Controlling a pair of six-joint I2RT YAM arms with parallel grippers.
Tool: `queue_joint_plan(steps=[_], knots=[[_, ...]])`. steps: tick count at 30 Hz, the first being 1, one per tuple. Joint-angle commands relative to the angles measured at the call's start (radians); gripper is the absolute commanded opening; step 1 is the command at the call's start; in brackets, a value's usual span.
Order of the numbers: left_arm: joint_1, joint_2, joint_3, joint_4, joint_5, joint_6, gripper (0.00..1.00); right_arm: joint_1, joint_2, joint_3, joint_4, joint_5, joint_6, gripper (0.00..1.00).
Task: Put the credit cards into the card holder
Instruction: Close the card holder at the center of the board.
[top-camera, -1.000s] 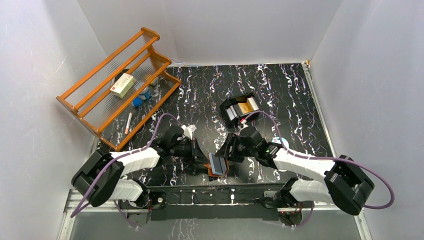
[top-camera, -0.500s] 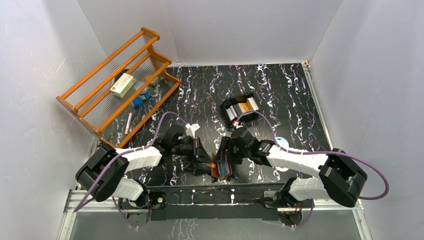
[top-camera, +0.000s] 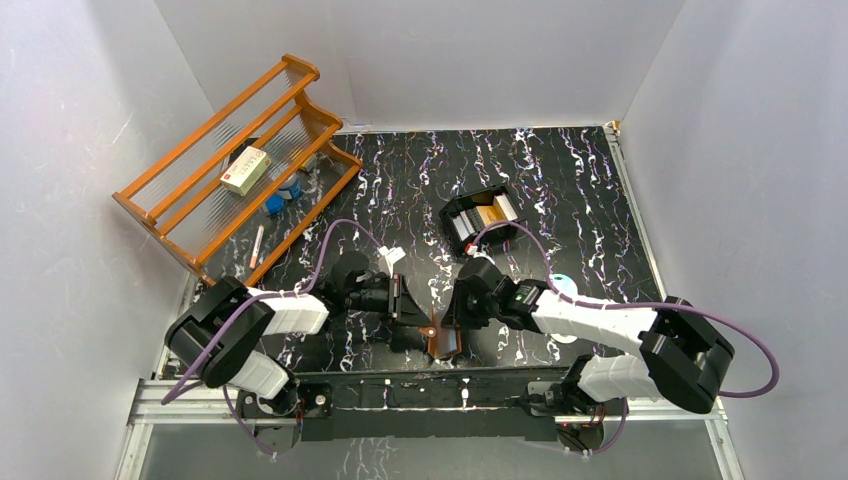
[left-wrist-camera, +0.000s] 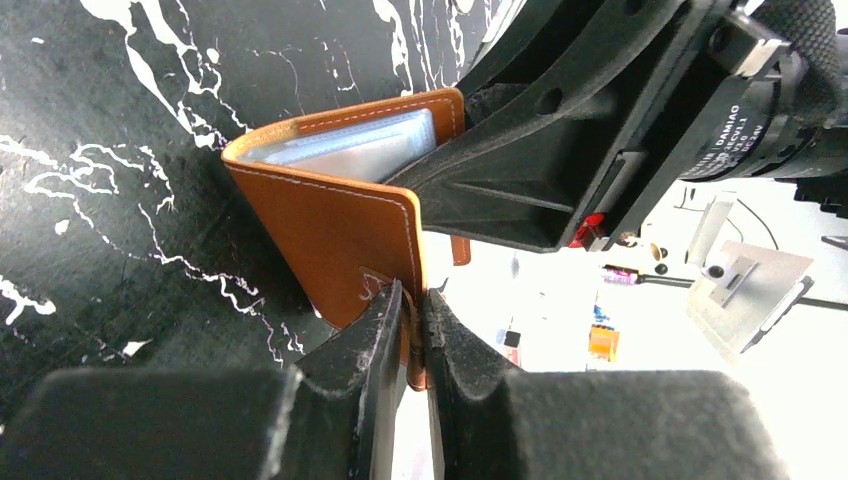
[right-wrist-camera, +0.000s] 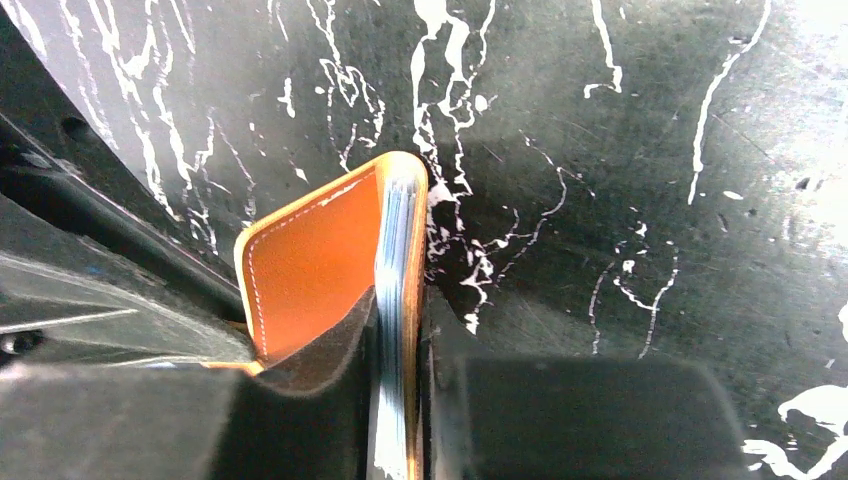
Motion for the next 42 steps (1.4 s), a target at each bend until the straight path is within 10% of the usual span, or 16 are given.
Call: queue_joint_plan(steps=[1,5,16,42], knots=[[-0.006,0.033,-0.017,0.116,0.053,0.040,0.14,0.012,-0.005,0.060,-0.008,0.042,-0.008,0.15],[-0.006,0.033,-0.012,0.022,0.005,0.096,0.22,0.013,-0.005,0.072,-0.071,0.082,-0.017,0.00],[-0.008,-0.138,0.147,-0.610,-0.364,0.249,0.38,0.013,-0.051,0.210,-0.327,0.190,-0.052,0.00],[-0.280,-0.027,0.440,-1.017,-0.846,0.283,0.63,0.011,0.032,0.259,-0.326,0.205,-0.048,0.00]])
